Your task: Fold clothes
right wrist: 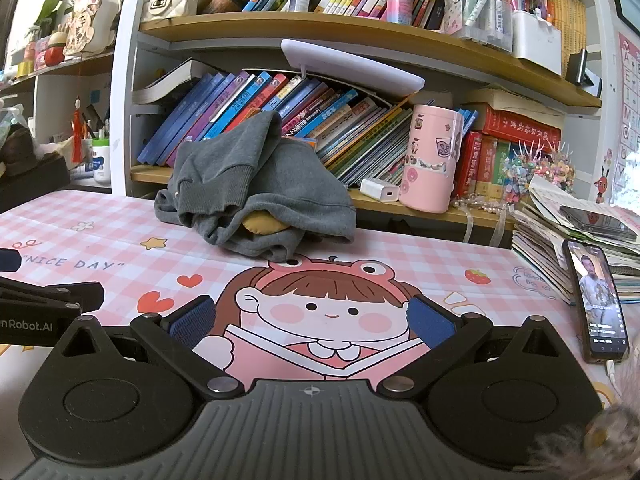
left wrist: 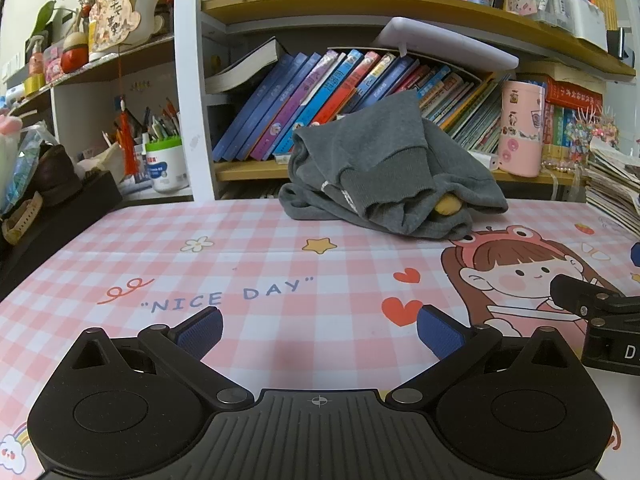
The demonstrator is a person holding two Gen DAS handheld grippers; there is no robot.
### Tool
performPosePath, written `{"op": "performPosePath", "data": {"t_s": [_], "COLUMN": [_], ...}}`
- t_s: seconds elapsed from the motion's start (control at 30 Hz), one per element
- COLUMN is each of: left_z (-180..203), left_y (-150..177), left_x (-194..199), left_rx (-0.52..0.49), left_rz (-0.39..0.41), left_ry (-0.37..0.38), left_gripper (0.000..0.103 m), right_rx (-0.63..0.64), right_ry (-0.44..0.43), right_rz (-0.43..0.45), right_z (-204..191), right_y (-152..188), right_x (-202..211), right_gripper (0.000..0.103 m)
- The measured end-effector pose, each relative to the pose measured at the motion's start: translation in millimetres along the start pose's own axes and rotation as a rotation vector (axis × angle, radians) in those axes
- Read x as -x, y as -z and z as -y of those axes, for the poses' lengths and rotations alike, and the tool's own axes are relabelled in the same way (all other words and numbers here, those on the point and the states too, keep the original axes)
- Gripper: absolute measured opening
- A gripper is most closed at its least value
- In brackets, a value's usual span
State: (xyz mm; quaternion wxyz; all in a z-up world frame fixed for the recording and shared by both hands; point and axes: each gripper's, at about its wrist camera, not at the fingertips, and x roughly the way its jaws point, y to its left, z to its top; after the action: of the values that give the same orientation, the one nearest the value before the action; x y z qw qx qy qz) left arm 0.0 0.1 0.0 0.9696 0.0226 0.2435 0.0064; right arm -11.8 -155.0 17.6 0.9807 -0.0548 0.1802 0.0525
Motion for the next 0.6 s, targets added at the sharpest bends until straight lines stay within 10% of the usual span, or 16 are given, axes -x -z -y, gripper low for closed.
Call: {"op": "performPosePath", "data": {"t_s": [0.6], "left_z": [-1.0], "left_y": [0.3], "left_x": [-0.3], "left_rx": [0.003], "left_rz": [0.005], "left_ry": [0.002], "left_gripper": [0.103], "right_rx": [0.002], "right_ry": [-0.001], "right_rz": [0.003], "right_z": [0.4], "right_y": [0.2], "right_x": [0.7], "right_gripper": [0.103]}}
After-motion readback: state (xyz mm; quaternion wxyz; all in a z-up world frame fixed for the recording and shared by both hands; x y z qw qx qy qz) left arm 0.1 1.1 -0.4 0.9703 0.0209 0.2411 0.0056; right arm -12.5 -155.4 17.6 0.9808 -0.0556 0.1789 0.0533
